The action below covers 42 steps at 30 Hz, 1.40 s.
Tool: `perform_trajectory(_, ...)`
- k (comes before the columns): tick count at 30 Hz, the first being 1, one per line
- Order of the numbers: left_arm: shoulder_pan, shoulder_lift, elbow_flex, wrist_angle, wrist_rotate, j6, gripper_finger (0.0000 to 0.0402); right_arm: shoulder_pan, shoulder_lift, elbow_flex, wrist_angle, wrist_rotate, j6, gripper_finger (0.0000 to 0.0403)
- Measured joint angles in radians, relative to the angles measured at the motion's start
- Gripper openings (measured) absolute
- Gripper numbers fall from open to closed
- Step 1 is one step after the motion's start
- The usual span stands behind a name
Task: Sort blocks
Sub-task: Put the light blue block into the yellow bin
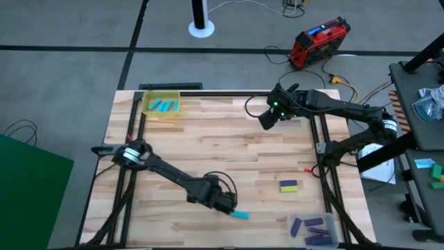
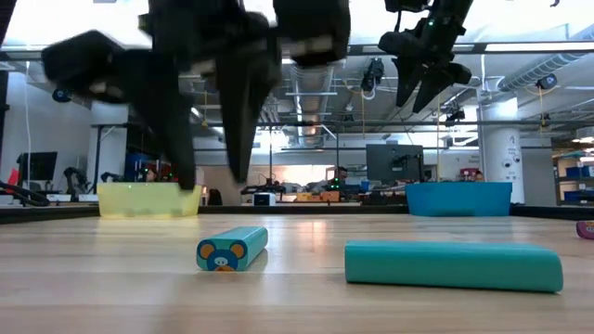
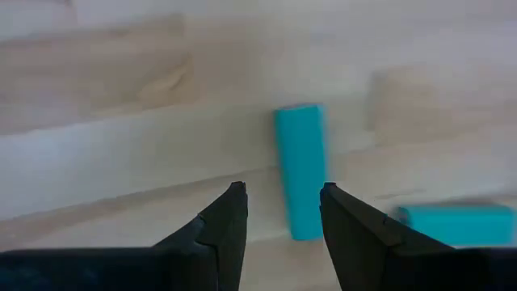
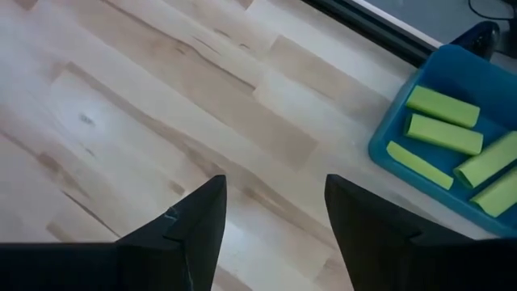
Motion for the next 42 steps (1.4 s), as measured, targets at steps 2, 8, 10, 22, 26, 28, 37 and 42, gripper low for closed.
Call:
perform_trajectory(2, 0.003, 0.025, 0.01, 0.007, 0.024, 0.007, 0.014, 0.0, 0.0, 0.0, -0.001, -0.001, 0.0, 0.0202)
perform_trajectory(8, 0.005, 0.041, 0.015, 0.059, 0.018, 0.037, 0.0176, 0.002, 0.0, 0.0, -0.003, -0.007, 0.0, 0.0201)
perform_trajectory(10, 0.006, 0.04, 0.015, 0.059, -0.009, 0.036, 0.0192, 0.002, 0.0, 0.0, -0.004, -0.008, 0.0, 0.0201)
perform_trajectory(22, 0.022, 0.039, -0.054, 0.131, -0.042, 0.067, 0.0219, 0.002, 0.0, -0.001, -0.005, -0.008, -0.003, 0.0201)
perform_trajectory(26, 0.024, 0.039, -0.107, 0.203, -0.023, 0.065, 0.0206, 0.002, 0.0, -0.001, -0.005, -0.008, -0.003, 0.0201)
perform_trajectory(28, 0.024, 0.036, -0.125, 0.235, -0.02, 0.065, 0.02, 0.002, 0.0, -0.001, -0.005, -0.008, -0.003, 0.0201)
perform_trajectory(37, 0.022, 0.028, -0.195, 0.262, -0.034, 0.094, 0.0167, 0.002, 0.0, -0.005, -0.005, -0.008, -0.003, 0.0201)
perform_trajectory(42, 0.021, 0.031, -0.198, 0.255, -0.042, 0.141, 0.014, 0.002, 0.0, -0.007, -0.006, -0.008, -0.003, 0.0201)
